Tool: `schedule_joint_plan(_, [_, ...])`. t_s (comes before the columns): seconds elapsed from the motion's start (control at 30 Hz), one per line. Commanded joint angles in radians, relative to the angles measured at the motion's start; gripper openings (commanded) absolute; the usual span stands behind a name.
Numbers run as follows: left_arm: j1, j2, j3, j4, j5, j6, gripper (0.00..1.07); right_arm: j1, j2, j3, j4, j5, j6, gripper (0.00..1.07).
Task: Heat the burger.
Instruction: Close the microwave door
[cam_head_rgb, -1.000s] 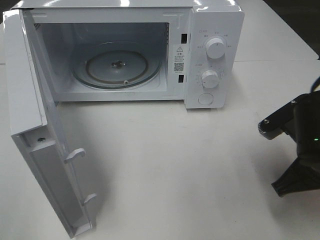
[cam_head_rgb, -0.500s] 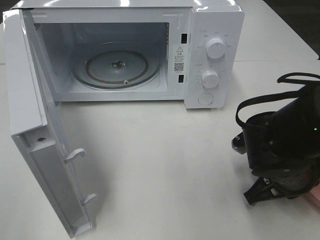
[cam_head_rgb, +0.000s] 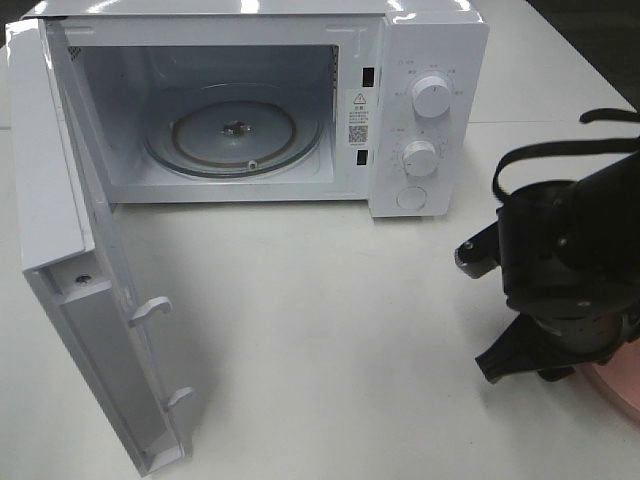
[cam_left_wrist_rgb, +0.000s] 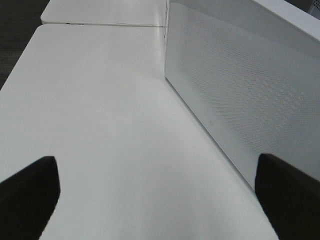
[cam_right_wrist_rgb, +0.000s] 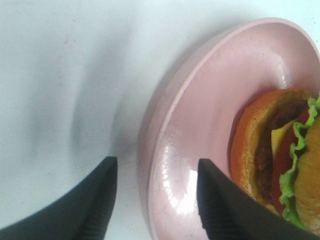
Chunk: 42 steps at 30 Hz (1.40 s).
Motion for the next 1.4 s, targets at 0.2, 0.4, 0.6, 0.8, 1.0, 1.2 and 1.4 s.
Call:
schedule_joint_plan(0.2, [0.002,-0.016,0.003,-0.001,0.0,-0.004,0.98,0.0,-0.198,-0.034,0.248,-0.021,-0.334,0.57])
schedule_joint_plan(0.4, [0.002,-0.016,0.003,-0.001,0.0,-0.004,0.98,0.0,-0.376,-0.035,0.444,-0.035,-0.609,0.74])
schedule_joint_plan(0.6, [0.002,-0.016,0.003,-0.001,0.0,-0.004,0.98,0.0,-0.593,-0.035,0.558,0.093,-0.738,0.79])
schedule_joint_plan(0.8, [0.002,-0.016,0.003,-0.001,0.0,-0.004,0.98,0.0,-0.748,-0.035,0.558,0.224,-0.787,0.77])
schedule_joint_plan(1.0, [0.002,-0.016,0.003,-0.001,0.0,-0.004,0.98,0.0,-0.925,-0.035,0.562,0.272,-0.789,0.76])
schedule_joint_plan(1.2, [0.002,-0.016,0.003,-0.001,0.0,-0.004,0.98,0.0,-1.108,-0.033,0.615,0.303,-0.792,0.76])
schedule_joint_plan(1.4, [0.002,-0.016,0.003,-0.001,0.0,-0.004,0.98,-0.006,-1.245,-0.033,0.615,0.302,-0.804,0.76])
